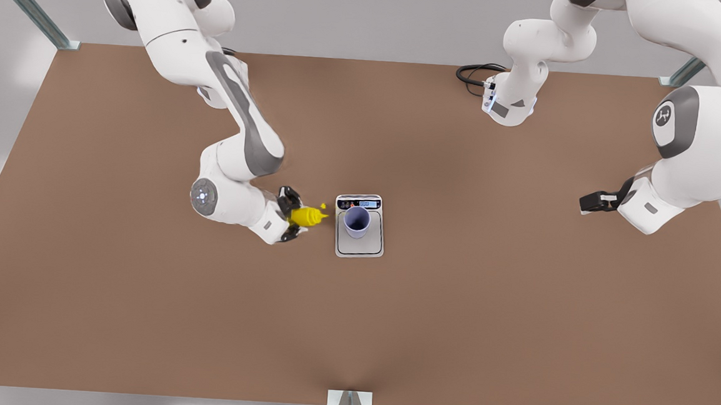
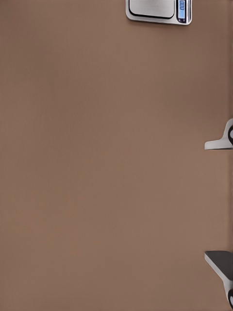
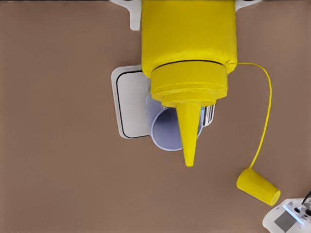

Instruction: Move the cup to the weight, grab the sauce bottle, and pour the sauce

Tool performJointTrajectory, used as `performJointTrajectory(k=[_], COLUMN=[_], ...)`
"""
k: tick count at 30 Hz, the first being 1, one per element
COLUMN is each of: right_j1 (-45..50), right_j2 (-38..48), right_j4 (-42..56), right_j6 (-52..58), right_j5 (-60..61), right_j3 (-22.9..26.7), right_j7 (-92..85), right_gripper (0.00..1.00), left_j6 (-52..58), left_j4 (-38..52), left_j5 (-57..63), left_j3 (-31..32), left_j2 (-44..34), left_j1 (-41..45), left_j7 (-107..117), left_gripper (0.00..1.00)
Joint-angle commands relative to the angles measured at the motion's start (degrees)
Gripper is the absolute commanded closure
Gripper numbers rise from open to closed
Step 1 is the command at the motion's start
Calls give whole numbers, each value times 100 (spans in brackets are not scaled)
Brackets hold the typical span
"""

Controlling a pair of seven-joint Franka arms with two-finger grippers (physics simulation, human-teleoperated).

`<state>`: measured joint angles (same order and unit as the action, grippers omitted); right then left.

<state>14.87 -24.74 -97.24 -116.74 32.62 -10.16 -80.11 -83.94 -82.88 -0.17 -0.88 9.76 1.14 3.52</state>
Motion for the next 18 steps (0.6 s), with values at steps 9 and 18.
performJointTrajectory(k=[9,18], right_j1=[-1380,-2278], right_j2=[-364,-2509], right_j4=[-287,12], right_j6=[1636,2999], right_j5=[2714,3664], right_j3=[-3,5], right_j7=[-3264,-6104], right_gripper=[56,56], left_j6=[44,44], left_j4=[0,0], left_j5=[9,9], left_j3=[0,9], left_j2=[0,0], left_j1=[18,35], left_j7=[8,8], left_gripper=[0,0])
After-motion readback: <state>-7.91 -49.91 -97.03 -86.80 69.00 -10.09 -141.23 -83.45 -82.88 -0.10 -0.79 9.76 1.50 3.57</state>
